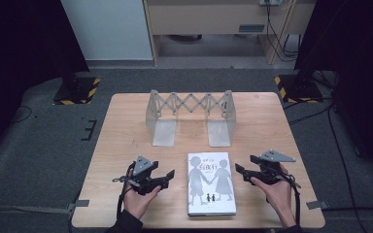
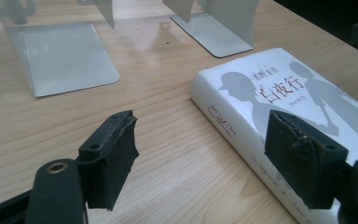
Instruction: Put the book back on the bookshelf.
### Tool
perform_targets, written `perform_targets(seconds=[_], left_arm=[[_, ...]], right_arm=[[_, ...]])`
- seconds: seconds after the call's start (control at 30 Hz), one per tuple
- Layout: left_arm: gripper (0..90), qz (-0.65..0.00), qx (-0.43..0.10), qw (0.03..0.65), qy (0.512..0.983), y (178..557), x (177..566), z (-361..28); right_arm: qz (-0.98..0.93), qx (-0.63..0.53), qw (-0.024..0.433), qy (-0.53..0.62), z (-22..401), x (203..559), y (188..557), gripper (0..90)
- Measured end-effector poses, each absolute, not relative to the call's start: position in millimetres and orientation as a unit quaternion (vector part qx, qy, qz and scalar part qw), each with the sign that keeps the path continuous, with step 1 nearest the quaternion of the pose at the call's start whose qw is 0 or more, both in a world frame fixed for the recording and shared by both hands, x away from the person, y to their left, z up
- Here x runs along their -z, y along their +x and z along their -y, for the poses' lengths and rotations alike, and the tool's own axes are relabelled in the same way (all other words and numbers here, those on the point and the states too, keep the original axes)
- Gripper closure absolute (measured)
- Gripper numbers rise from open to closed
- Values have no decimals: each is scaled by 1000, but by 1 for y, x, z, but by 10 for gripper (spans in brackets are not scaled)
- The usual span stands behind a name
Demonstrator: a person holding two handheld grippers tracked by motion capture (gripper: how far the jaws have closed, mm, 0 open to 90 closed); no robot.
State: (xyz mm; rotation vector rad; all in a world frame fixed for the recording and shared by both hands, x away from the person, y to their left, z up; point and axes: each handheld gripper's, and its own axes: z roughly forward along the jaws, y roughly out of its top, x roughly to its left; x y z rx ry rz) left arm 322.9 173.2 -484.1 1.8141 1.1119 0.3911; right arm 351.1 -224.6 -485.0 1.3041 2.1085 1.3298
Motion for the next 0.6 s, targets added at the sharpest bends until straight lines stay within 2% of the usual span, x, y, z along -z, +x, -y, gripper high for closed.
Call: perform_targets(seconds=[0.6], left_arm=[[243, -433, -135, 473, 756, 322, 485, -143]], right_arm=[[-744, -482, 143, 441, 213, 487, 346, 259]])
